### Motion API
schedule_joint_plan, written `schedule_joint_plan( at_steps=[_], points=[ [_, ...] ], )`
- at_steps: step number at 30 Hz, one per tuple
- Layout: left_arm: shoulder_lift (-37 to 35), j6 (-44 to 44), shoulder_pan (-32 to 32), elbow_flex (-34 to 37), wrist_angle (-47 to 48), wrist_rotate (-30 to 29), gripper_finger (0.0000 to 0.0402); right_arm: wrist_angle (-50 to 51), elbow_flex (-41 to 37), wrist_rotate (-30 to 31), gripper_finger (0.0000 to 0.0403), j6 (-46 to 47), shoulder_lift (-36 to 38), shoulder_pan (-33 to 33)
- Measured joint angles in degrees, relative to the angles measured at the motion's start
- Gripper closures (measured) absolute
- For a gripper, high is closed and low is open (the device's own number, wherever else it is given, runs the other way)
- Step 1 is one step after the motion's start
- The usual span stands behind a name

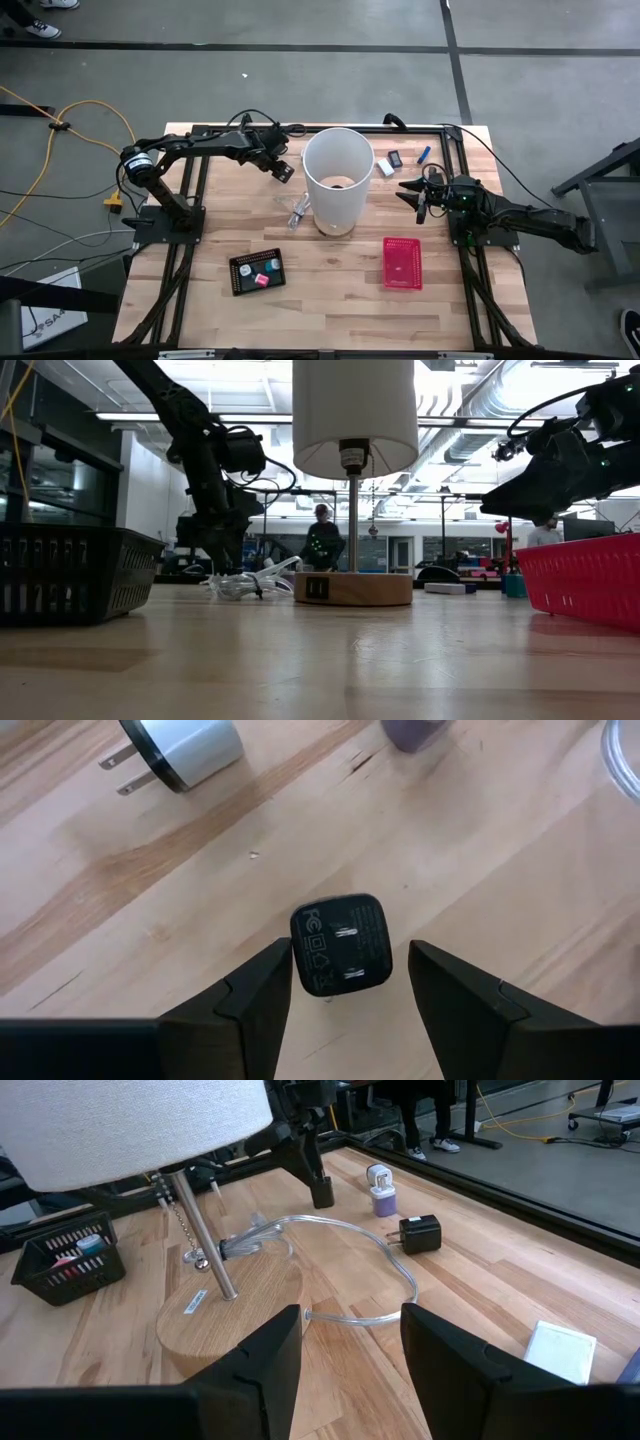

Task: Pick & Place Office items
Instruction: Put the left black charger adapter into the black bin

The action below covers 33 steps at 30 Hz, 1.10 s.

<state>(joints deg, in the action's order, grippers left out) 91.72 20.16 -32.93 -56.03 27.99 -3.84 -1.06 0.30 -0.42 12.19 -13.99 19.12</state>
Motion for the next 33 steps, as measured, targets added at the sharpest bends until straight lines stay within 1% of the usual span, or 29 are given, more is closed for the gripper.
schedule_joint_plan(
  at_steps=[9, 15, 18, 20, 29, 33],
  points=[
    [0.0, 0.2, 0.0, 0.0, 0.0, 0.0, 0.0204, 0.0, 0.0, 0.0, 0.0243, 0.0, 0.0, 0.0],
    [0.0, 0.4, 0.0, 0.0, 0.0, -0.1, 0.0169, 0.0, 0.0, 0.0, 0.0243, 0.0, 0.0, 0.0],
    [0.0, 0.4, 0.0, 0.0, 0.0, -0.3, 0.016, 0.0, 0.0, 0.0, 0.0243, 0.0, 0.0, 0.0],
    [0.5, 0.8, 0.0, 0.0, -0.2, -1.2, 0.0159, 0.0, 0.0, 0.0, 0.0243, 0.0, 0.0, 0.0],
    [3.7, 1.5, -0.3, 0.0, -2.6, -0.8, 0.016, 0.0, 0.0, 0.0, 0.0243, 0.0, 0.0, 0.0],
    [3.7, 2.0, -0.3, 0.0, -2.4, -0.9, 0.0181, 0.0, 0.0, 0.0, 0.0243, 0.0, 0.0, 0.0]
  ],
)
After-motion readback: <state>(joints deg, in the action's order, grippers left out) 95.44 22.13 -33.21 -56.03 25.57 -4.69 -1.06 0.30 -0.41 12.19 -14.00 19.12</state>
